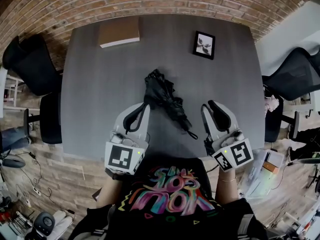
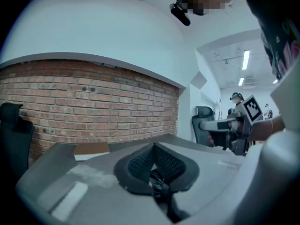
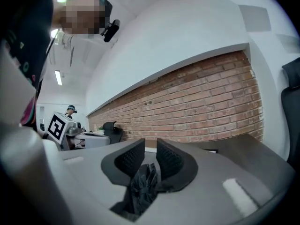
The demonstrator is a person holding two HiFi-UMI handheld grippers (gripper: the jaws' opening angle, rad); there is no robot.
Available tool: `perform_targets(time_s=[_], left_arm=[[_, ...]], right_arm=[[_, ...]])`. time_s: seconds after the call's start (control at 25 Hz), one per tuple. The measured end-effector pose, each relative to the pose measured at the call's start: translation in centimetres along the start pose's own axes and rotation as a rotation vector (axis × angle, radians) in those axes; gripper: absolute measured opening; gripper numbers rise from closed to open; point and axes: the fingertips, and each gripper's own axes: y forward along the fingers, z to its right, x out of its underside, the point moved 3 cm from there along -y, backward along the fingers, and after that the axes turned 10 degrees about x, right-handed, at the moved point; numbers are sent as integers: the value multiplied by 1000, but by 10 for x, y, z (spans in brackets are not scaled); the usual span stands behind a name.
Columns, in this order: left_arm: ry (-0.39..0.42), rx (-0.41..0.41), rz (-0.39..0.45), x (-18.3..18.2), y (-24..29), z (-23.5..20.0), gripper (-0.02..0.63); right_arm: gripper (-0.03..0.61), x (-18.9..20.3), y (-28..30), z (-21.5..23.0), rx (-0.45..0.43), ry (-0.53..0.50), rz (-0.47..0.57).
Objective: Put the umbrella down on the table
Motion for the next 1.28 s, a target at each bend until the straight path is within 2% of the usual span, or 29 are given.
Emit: perform_targets(time_s=[0.36,0.44,1.28], left_arm=[[2,4,13,-2,-2,-4,0],[0,2,12,-1,-4,-6,0],[-11,-32,30,1,-23,-12,0]], right_arm=[[0,-4,-26,21,125,21,40],[0,-4,-26,22,137,30,45],[-2,-5,-18,1,100,8,51]])
